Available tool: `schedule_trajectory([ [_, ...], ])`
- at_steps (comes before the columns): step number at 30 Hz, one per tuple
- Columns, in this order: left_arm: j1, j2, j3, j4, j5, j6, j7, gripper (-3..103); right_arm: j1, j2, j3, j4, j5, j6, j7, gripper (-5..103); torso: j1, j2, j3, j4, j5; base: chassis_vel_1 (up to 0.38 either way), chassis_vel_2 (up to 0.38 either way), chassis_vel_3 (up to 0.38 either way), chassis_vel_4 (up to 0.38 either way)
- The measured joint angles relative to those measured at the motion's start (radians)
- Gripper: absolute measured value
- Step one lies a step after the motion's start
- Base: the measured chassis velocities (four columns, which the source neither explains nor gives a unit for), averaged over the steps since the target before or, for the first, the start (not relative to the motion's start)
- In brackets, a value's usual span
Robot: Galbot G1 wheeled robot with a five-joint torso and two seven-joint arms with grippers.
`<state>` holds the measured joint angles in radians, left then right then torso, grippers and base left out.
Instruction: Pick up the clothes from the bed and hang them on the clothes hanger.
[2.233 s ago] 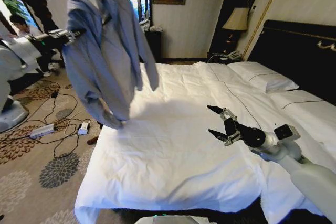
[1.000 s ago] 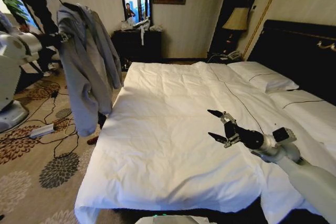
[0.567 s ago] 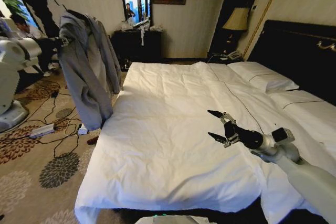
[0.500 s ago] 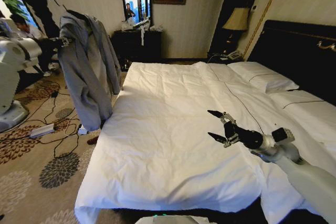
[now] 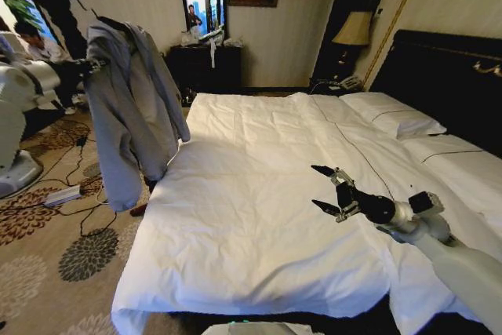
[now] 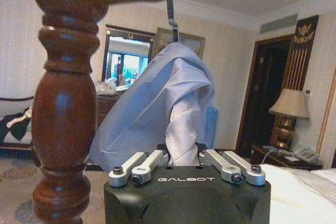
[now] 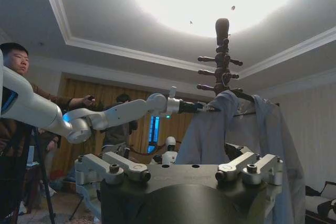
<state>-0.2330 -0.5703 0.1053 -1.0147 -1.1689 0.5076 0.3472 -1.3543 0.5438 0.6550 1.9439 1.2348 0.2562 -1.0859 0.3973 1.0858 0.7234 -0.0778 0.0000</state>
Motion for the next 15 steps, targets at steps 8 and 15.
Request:
schedule_trajectory([
  [8, -0.003, 0.01, 0.008, 0.016, 0.001, 0.002, 0.001, 19, -0.008, 0.0, 0.007, 0.003, -0.003, 0.002, -0.001, 100, 0.0, 0.0, 0.0, 0.0002, -0.0001, 0.0, 0.0, 0.0, 0.0],
  [15, 0.022, 0.009, 0.006, 0.002, 0.013, 0.001, 0.008, 19, -0.014, 0.004, 0.008, 0.003, -0.005, 0.003, -0.003, 100, 0.0, 0.0, 0.0, -0.0003, 0.0003, 0.0, 0.0, 0.0, 0.0],
])
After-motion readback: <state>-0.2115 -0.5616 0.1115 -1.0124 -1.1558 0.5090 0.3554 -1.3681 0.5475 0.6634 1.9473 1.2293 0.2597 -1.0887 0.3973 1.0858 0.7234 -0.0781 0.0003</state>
